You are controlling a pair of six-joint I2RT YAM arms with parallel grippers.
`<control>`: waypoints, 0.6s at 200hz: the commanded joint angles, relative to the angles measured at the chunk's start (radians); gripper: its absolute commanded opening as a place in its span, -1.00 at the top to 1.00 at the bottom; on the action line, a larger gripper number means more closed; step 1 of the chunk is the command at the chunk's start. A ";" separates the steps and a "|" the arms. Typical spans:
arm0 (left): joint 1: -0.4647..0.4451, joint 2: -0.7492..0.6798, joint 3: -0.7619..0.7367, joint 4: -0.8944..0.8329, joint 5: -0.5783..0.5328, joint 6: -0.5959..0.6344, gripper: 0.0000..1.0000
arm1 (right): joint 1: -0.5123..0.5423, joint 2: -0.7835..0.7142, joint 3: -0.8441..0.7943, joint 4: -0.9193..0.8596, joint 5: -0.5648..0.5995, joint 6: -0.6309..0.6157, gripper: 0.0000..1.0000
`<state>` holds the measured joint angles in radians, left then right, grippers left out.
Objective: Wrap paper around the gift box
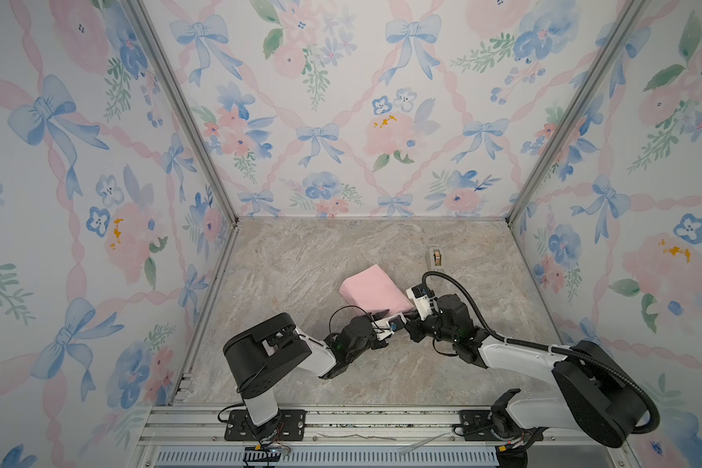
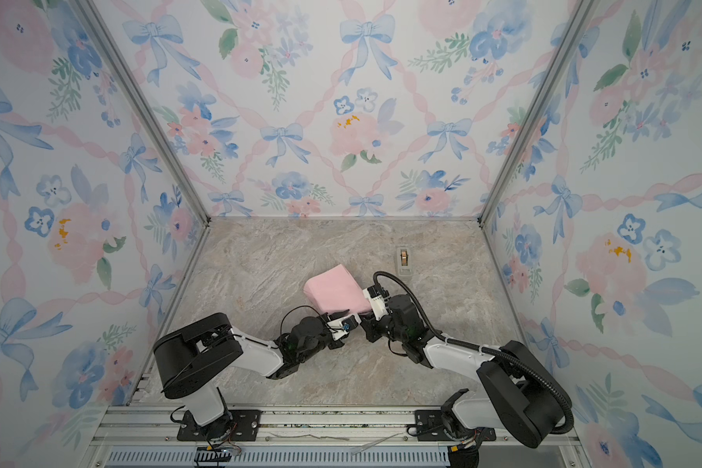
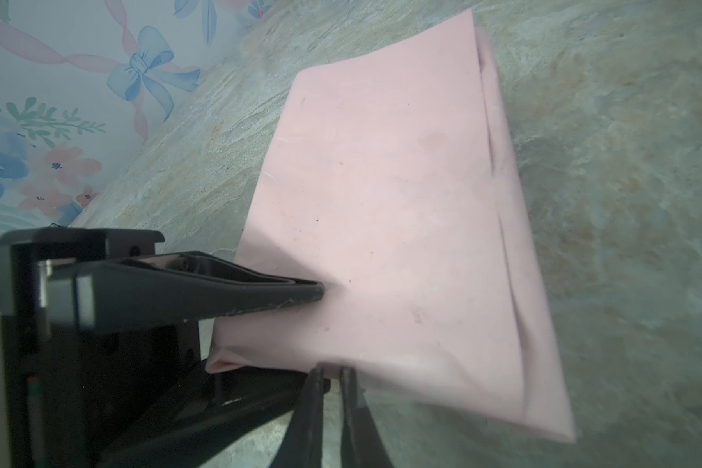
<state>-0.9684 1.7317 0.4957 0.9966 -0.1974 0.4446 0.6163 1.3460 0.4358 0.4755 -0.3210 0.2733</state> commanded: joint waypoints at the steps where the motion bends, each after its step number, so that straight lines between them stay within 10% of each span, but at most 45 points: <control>1: -0.002 0.024 -0.005 -0.081 0.003 0.000 0.29 | -0.007 0.016 0.037 0.039 -0.003 -0.025 0.73; 120: -0.001 0.022 -0.005 -0.081 0.018 -0.009 0.29 | -0.006 0.040 0.041 0.069 -0.006 -0.044 0.60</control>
<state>-0.9684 1.7317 0.4957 0.9966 -0.1944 0.4442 0.6163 1.3602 0.4519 0.5117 -0.3214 0.2501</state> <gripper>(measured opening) 0.357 0.195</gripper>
